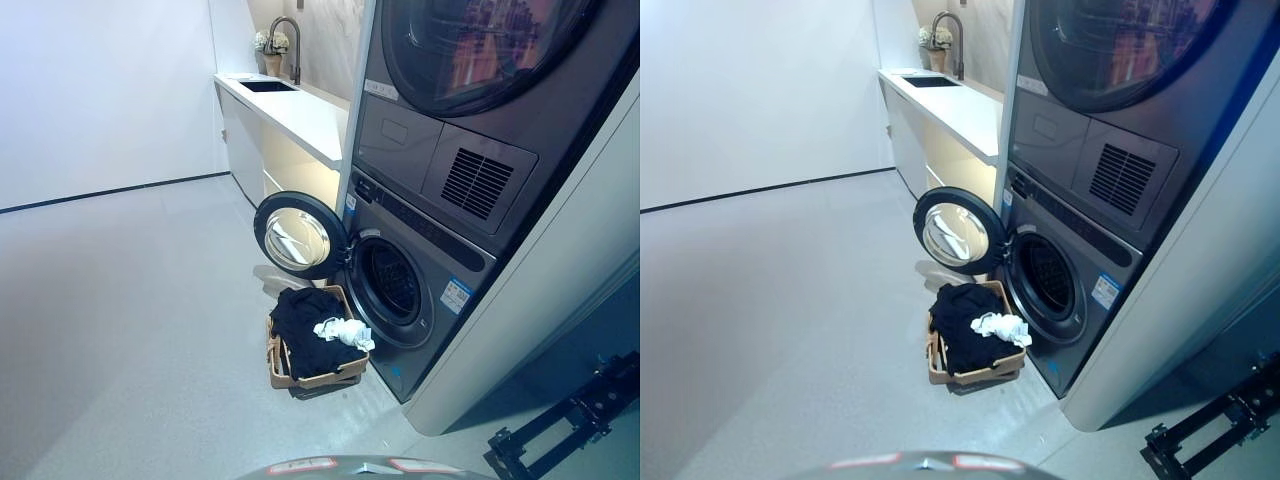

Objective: Put the clothes in the basket into the washing machine.

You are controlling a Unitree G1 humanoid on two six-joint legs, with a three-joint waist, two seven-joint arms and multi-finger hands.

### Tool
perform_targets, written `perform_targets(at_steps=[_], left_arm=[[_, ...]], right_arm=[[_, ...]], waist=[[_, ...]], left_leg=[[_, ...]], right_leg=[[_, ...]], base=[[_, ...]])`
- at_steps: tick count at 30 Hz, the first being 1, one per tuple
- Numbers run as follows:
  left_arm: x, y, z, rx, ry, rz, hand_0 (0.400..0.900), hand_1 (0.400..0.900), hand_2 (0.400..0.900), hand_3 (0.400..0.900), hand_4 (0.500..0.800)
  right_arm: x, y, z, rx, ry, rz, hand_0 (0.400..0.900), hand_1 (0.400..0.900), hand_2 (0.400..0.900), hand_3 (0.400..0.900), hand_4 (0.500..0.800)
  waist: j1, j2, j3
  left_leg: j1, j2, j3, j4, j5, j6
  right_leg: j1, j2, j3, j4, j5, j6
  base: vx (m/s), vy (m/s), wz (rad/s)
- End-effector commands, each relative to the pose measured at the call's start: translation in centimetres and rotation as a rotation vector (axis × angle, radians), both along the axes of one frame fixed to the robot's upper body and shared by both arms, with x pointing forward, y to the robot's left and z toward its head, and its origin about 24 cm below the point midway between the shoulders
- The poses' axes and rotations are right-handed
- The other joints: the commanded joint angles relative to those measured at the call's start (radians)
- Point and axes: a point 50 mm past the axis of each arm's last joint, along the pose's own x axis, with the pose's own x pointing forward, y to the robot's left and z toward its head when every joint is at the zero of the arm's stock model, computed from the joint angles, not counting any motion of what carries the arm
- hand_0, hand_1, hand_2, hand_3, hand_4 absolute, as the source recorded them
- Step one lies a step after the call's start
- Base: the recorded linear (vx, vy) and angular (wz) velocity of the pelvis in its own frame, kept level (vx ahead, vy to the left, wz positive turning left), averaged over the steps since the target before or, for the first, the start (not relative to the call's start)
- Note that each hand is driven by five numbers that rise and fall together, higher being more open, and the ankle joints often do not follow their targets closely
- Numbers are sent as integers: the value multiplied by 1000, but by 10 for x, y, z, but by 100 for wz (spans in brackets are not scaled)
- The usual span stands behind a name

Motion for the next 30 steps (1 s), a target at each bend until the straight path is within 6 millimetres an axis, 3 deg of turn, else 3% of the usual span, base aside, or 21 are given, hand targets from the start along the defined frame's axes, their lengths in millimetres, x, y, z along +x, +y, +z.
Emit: perform_targets(at_steps=[1,8,10,15,18,21,23,24,26,27,30], left_arm=[[32,-19,-2,-39,-65,-48,900,900,900,900,800],[38,-16,-1,-27,-80,-38,900,900,900,900,800],[49,-13,1,-13,-113,-28,900,900,900,900,800],[63,-13,4,-8,-176,41,900,900,900,900,800],[71,-14,6,-9,-214,65,900,900,900,900,800],[75,-17,6,-21,-234,79,900,900,900,900,800],[75,-18,6,-25,-236,86,900,900,900,900,800],[71,-19,5,-29,-232,101,900,900,900,900,800],[68,-20,4,-28,-226,105,900,900,900,900,800],[64,-21,3,-25,-216,115,900,900,900,900,800],[56,-21,2,-16,-192,134,900,900,900,900,800]], right_arm=[[47,-18,8,-57,-119,-1,900,900,900,900,800],[56,-19,9,-58,-145,5,900,900,900,900,800],[70,-21,12,-70,-184,13,900,900,900,900,800],[84,-26,17,-93,-243,14,900,900,900,900,800],[92,-31,21,-113,-280,27,900,900,900,900,800],[101,-35,24,-126,-303,40,900,900,900,900,800],[104,-37,26,-133,-306,51,900,900,900,900,800],[107,-41,28,-151,-314,52,900,900,900,900,800],[107,-42,29,-154,-315,55,900,900,900,900,800],[108,-43,29,-160,-313,69,900,900,900,900,800],[111,-45,31,-176,-310,88,900,900,900,900,800]], waist=[[1,62,115],[-3,70,136],[-6,83,164],[1,64,199],[14,57,257],[16,64,293],[17,68,295],[19,75,289],[23,76,286],[34,89,282],[39,93,262]], left_leg=[[157,-30,11,8,-250,5],[132,-24,11,8,-242,7],[96,-8,19,12,-222,10],[-58,-18,32,322,-284,-8],[-192,2,10,619,-193,-28],[-294,-2,-5,716,-153,-24],[-323,-19,-3,685,-163,-22],[-364,-37,5,578,-172,-23],[-354,-44,4,475,-139,-29],[-331,-43,-24,237,-47,-44],[-346,-26,-75,14,1,-64]], right_leg=[[53,22,9,8,-113,43],[16,29,16,27,-106,30],[-91,39,28,158,-150,14],[-139,38,46,231,-194,-14],[-114,44,36,262,-222,-45],[-118,48,30,296,-249,-68],[-120,46,29,296,-255,-66],[-94,48,26,271,-259,-57],[-67,51,28,247,-259,-54],[-21,65,32,200,-258,-45],[32,73,54,153,-270,-29]], base=[[0,0,0],[-21,-45,-2],[-132,-119,-11],[-19,-189,-7],[36,-227,9],[78,-162,10],[140,-32,5],[260,8,0],[305,35,-7],[364,87,-13],[439,141,-17]])
